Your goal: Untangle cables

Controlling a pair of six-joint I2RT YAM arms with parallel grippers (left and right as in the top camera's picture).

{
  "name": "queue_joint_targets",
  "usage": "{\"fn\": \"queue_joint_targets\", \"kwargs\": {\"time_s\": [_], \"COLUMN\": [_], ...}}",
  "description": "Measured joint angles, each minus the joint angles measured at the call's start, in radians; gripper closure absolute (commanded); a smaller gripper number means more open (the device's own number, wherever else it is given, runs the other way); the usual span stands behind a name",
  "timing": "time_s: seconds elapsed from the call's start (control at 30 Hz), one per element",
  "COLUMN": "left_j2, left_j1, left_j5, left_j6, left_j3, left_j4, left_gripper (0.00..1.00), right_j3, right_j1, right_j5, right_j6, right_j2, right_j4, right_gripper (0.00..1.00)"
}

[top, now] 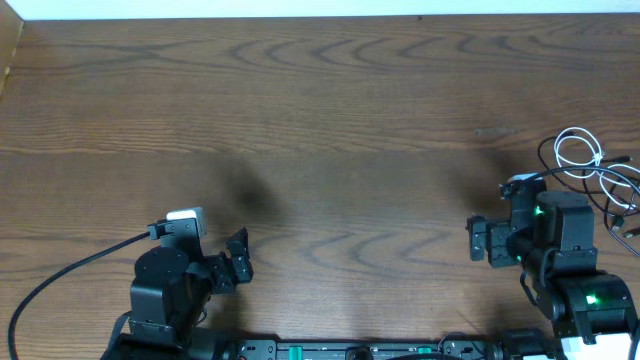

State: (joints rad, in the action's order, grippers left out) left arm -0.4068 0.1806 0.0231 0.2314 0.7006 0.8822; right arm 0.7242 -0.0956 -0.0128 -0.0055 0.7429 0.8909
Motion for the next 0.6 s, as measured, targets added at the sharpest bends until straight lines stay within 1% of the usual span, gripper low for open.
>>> {"fn": "queue_joint_targets", "kwargs": {"time_s": [0.17, 0.27, 0.43, 0.6], "left_j2": [0.0, 0.0, 0.0, 0.0], "left_j1": [0.0, 0.0, 0.0, 0.0], "left_j5": [0.0, 0.0, 0.0, 0.0], "left_j6": [0.0, 0.0, 0.0, 0.0], "left_j3": [0.0, 0.0, 0.0, 0.0], "left_j4": [0.0, 0.0, 0.0, 0.0], "left_gripper": [0.03, 0.03, 0.03, 0.03], "right_j3": [0.0, -0.005, -0.07, -0.215], "right_j1": [0.0, 0.0, 0.0, -0.012], "right_j5": [0.01, 0.01, 0.009, 0.01], "right_j6": [-0.003, -0.007, -0.013, -0.014], "right_j2": [-0.037, -0.096, -0.247, -0.41], "right_j4": [0.024, -0.007, -0.189, -0.374], "right_gripper": [0.01, 0.01, 0.01, 0.01]}}
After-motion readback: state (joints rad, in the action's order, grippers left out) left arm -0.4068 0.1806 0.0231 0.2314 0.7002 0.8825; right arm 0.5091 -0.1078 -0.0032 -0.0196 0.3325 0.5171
